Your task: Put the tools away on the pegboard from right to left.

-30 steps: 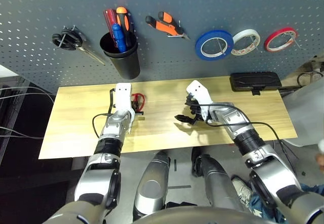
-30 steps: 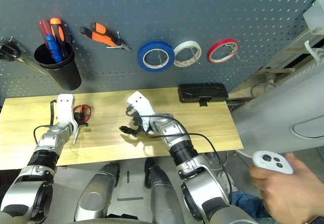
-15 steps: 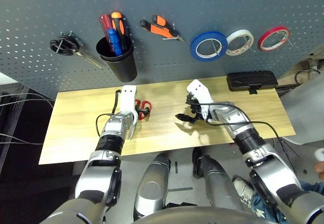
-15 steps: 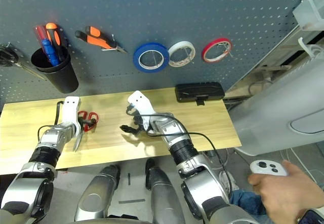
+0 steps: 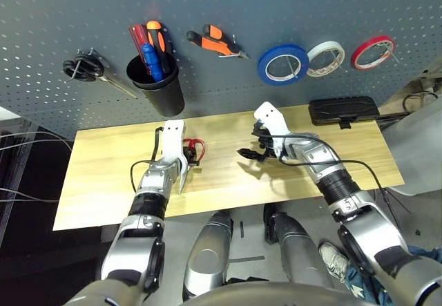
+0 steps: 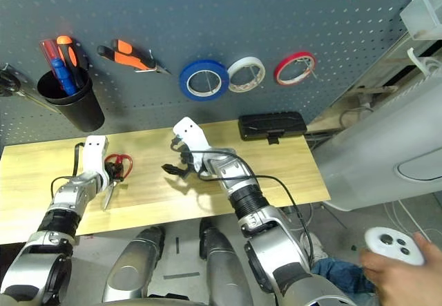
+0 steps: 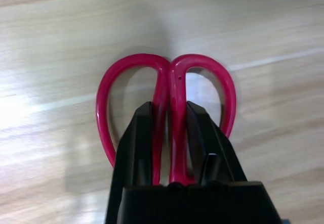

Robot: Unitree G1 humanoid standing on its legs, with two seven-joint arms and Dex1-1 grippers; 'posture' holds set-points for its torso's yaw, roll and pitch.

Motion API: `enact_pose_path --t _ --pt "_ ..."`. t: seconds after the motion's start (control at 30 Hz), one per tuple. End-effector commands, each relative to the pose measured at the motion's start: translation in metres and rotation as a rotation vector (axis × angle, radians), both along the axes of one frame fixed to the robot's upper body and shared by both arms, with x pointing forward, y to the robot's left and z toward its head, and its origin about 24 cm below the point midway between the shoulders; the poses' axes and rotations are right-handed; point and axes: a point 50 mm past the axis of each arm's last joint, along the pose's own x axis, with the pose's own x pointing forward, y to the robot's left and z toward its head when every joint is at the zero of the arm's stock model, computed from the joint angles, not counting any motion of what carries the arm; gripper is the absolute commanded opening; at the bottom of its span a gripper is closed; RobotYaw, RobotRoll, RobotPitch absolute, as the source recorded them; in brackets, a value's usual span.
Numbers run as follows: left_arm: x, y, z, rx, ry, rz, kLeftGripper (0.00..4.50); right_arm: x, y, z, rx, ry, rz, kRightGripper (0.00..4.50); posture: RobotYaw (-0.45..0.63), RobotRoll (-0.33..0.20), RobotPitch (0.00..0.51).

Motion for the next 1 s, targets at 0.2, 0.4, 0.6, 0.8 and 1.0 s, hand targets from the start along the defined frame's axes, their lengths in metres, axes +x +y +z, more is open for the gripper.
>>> enact_pose_path --t 0.2,0.4,0.6,0.8,1.0 --pt "-0.032 0.009 0.017 0.114 -0.206 -0.028 0.73 0.001 0.02 0.025 0.09 -0.09 0.076 4.5 0.16 0.0 0.25" --pt "-0.055 0.025 0.038 0.189 -0.413 0.042 0.73 -0.004 0.033 0.037 0.115 -0.125 0.164 4.5 0.17 0.0 0.248" --pt "-0.067 0.034 0.059 0.27 -0.619 0.085 0.73 -0.011 0.043 0.051 0.141 -0.149 0.278 4.5 0.19 0.0 0.243" --pt "-0.077 0.04 0.086 0.354 -0.856 0.12 0.73 -0.018 0.053 0.076 0.173 -0.206 0.375 4.5 0.19 0.0 0.236" --pt "-0.078 0.048 0.113 0.433 -1.026 0.134 0.73 -0.025 0.062 0.1 0.229 -0.275 0.437 4.5 0.19 0.0 0.232"
